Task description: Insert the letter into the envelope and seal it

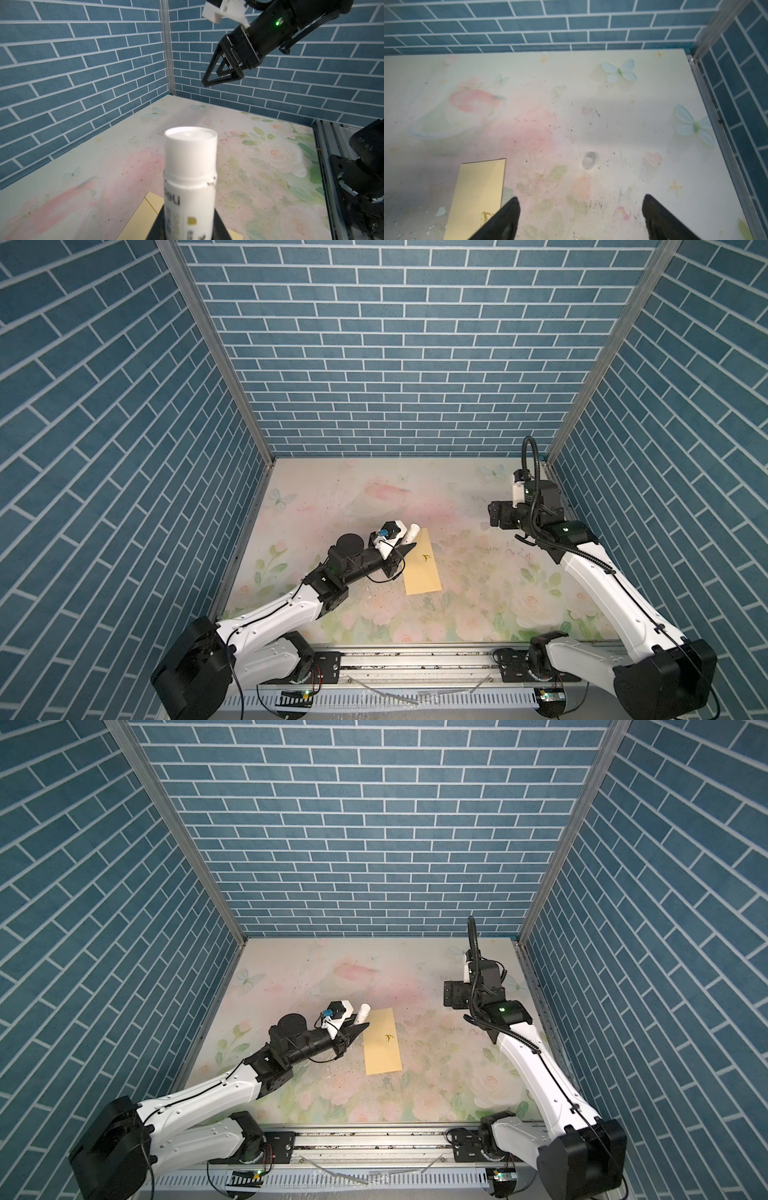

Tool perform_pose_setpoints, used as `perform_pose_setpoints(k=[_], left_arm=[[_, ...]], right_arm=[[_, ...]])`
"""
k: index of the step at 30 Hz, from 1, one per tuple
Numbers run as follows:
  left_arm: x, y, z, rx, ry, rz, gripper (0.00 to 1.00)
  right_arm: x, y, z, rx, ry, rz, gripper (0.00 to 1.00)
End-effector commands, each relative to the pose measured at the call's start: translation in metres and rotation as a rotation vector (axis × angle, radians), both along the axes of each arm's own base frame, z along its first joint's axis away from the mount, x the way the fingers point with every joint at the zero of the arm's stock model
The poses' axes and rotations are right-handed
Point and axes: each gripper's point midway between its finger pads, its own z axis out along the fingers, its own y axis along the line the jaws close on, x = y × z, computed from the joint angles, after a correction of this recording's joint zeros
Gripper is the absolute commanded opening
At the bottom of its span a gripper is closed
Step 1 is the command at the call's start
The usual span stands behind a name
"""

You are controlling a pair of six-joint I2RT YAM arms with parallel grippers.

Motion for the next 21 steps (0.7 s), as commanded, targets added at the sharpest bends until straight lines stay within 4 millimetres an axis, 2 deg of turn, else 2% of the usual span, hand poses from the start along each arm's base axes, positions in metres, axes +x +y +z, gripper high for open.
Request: perform_pose_setpoints(k=[1,11,21], left_arm=[[0.0,0.0,-0.003,-0.022,0.023,0.009,0.0],[0.003,-0.002,-0.009,-0.024,0.067,0.016,0.0],[0.004,-0.004,-0.012,-0.024,0.114,0.019,0.0]], right_arm=[[0.0,-0.005,-0.026,-0.015,0.119,-0.016,0.92],[0.025,0.007,-0.081,-0.014,0.306,0.004,0.91],[0.039,0.006,-0.109,-0.002,0.342,-0.043,0.93]])
